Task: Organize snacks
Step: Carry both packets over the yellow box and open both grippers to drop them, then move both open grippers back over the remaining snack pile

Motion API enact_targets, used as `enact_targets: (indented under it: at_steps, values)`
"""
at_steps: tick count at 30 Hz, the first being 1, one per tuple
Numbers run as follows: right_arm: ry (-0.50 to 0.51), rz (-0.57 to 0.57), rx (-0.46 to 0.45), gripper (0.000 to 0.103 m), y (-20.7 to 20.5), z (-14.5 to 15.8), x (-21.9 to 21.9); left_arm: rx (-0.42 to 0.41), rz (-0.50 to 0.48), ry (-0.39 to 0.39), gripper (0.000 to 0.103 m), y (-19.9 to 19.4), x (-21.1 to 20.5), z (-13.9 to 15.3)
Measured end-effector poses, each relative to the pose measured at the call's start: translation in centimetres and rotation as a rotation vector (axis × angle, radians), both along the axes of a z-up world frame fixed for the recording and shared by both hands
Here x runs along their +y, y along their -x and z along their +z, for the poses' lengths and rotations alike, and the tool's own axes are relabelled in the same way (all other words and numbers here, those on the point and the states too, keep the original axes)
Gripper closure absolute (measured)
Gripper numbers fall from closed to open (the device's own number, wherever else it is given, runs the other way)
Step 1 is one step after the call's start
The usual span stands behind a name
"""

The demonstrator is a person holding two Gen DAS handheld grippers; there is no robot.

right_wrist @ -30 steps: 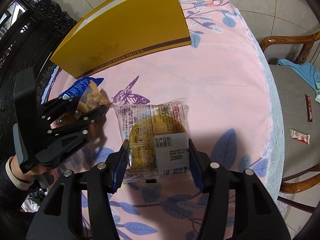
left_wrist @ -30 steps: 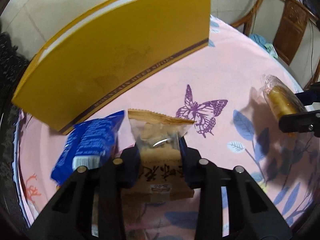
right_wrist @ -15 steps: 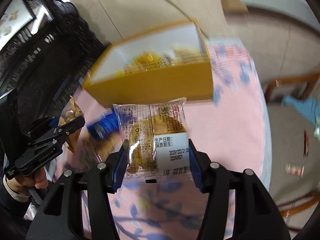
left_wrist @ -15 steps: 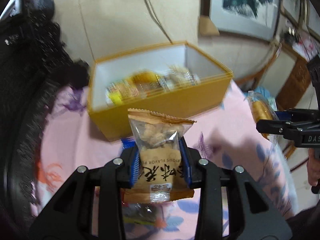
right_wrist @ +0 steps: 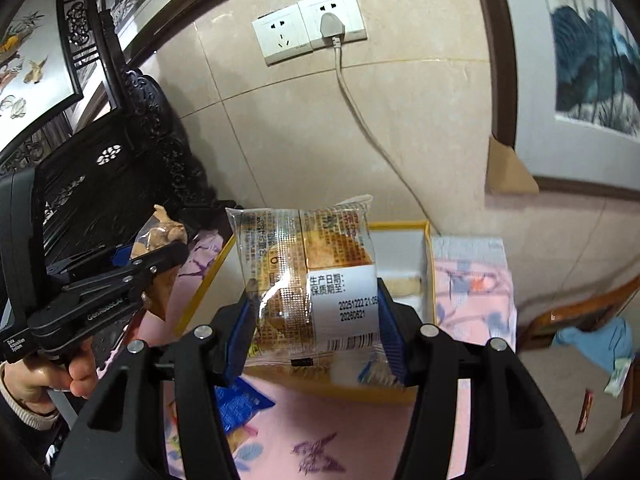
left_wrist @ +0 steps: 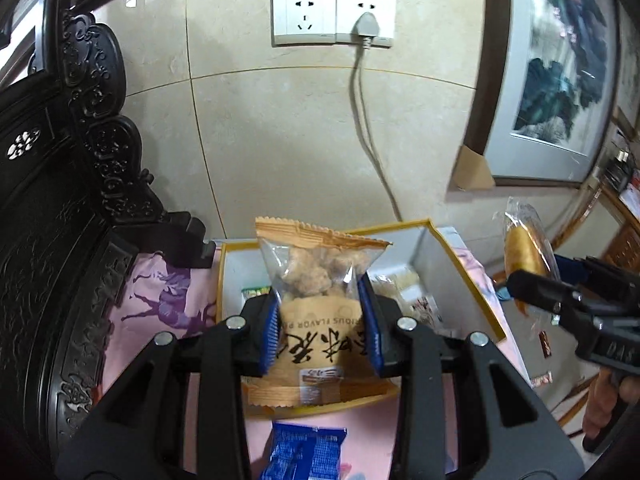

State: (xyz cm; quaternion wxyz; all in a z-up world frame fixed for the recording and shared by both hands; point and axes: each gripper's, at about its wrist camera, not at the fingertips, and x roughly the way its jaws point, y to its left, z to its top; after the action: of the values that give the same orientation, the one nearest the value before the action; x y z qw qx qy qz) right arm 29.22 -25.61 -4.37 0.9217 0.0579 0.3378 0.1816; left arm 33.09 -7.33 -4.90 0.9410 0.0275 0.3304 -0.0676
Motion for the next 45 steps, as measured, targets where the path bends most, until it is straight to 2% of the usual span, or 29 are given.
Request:
enact_targets:
  at_steps: [6,14,15,16,17,18,21,25,34,40,45]
  values:
    - [0.023,-0.011,0.005,0.047,-2.4,-0.4,0.7,0.025,0.036,-0.011,0.068,-3.2,-0.1,-0.7]
    - [0.042,-0.007,0.010,0.047,-4.2,-0.7,1.5,0.057,0.061,-0.020,0.065,-5.2,-0.1,-1.9]
    - [0.046,-0.001,0.010,0.044,-4.2,-0.7,1.6,0.057,0.068,-0.020,0.039,-5.2,0.0,-1.9]
    - [0.072,-0.009,0.004,0.038,-4.3,-0.6,1.9,0.052,0.083,-0.025,0.017,-5.2,-0.1,-1.7]
    - [0.099,-0.032,-0.008,0.019,-4.2,-0.5,2.0,0.036,0.113,-0.040,0.002,-5.1,-0.1,-1.5]
    - [0.134,-0.078,-0.039,0.001,-3.9,-0.1,2.2,-0.010,0.144,-0.058,0.002,-4.5,-0.1,-1.0]
    - [0.130,-0.078,-0.092,0.001,-3.1,0.7,2.2,-0.031,0.114,-0.075,0.002,-3.8,-0.4,-0.3]
    - [0.123,-0.071,-0.082,0.001,-2.5,0.9,2.3,-0.030,0.113,-0.111,0.002,-2.9,-0.2,0.0]
    - [0.069,-0.046,-0.029,0.001,0.7,-0.6,2.4,-0.020,0.155,-0.096,0.002,0.6,2.4,-0.4]
    - [0.034,0.003,0.048,0.001,4.0,-3.7,3.1,-0.011,0.197,-0.062,0.002,4.3,5.2,-1.8]
    - [0.003,0.039,0.193,0.001,7.2,-8.4,4.6,0.013,0.213,-0.071,0.002,8.1,7.4,-4.2]
